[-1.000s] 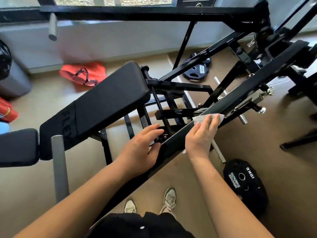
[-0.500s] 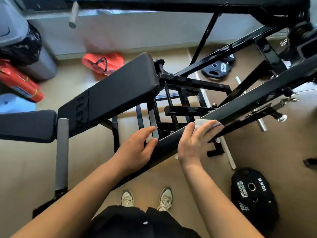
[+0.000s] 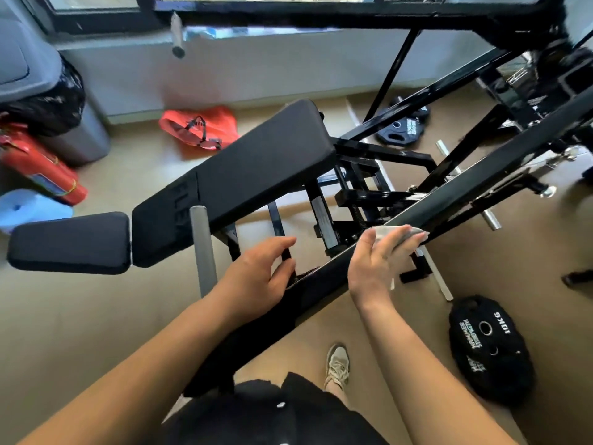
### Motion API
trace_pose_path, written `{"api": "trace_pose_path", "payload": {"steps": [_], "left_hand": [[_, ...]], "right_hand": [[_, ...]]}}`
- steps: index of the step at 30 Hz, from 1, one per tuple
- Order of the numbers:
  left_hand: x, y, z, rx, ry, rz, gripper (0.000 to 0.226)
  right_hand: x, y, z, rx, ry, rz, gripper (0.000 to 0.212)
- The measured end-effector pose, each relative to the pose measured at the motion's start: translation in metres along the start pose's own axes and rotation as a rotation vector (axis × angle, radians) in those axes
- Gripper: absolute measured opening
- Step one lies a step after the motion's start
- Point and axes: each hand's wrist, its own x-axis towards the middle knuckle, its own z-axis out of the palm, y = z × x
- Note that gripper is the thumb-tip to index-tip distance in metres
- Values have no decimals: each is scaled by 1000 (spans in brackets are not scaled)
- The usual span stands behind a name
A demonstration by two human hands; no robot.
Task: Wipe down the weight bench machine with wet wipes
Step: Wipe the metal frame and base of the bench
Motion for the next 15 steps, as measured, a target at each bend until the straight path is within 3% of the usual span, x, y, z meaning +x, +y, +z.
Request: {"api": "trace_pose_path", "payload": {"steps": [4, 10, 15], "left_hand": [[-34, -32, -18, 23, -56, 122, 47], [-97, -72, -36, 46, 38, 198, 41], [-122, -97, -55, -3, 122, 199, 39]], "right_hand": [[-101, -11, 59, 50, -22, 12, 87], [-240, -23, 96, 143, -265, 0, 81], [-185, -17, 90, -24, -197, 89, 91]]}}
